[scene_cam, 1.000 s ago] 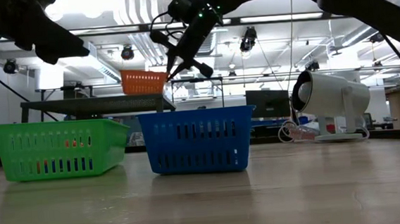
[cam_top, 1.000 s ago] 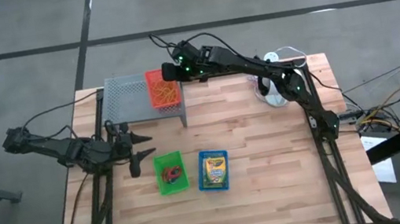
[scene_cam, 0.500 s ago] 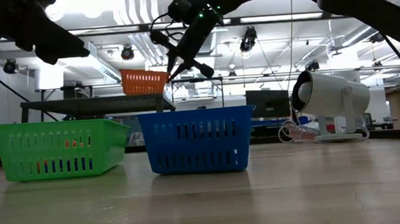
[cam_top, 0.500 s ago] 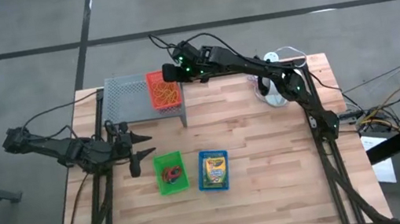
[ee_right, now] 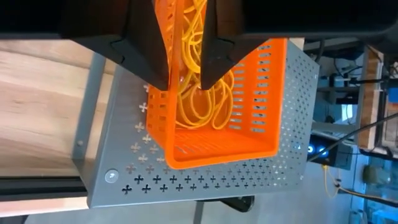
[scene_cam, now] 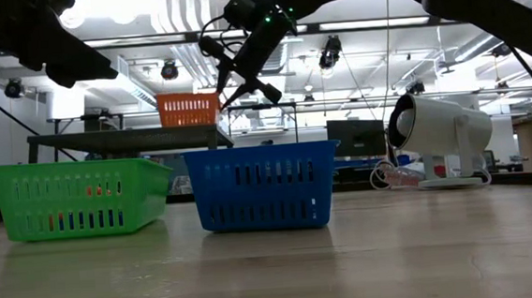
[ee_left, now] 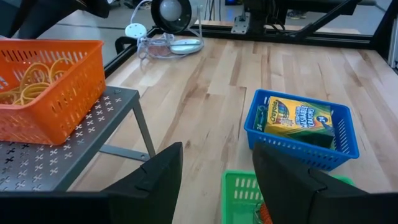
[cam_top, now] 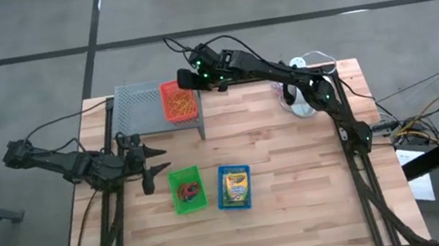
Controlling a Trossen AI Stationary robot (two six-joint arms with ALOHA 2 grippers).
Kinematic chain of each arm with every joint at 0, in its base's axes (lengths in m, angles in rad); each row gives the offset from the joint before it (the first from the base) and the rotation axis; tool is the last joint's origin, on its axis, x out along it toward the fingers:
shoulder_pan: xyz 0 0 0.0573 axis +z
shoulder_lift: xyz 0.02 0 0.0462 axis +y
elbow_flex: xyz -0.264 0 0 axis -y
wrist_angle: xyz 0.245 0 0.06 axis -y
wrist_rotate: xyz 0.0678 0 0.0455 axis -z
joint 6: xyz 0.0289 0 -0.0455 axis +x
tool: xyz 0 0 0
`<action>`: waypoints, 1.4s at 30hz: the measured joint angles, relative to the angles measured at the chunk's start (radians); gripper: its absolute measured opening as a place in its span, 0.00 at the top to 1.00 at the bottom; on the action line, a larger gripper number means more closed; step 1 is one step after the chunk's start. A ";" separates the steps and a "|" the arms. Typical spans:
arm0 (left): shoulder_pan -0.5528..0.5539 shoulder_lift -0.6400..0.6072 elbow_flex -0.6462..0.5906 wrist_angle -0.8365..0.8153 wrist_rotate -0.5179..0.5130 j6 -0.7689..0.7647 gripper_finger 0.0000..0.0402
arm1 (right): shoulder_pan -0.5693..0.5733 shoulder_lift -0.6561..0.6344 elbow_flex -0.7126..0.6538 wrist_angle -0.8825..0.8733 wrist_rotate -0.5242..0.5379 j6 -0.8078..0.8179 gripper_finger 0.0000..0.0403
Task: Pick & Place Office Desk Supplies
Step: Put the orange bin filled with rubber bands on the shelf, then put the blue bin filled with crayon boxes on the shelf
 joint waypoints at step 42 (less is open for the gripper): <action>0.000 -0.003 0.263 -0.308 0.031 0.003 0.50 | 0.108 -0.314 -0.008 -0.194 0.105 -0.518 0.74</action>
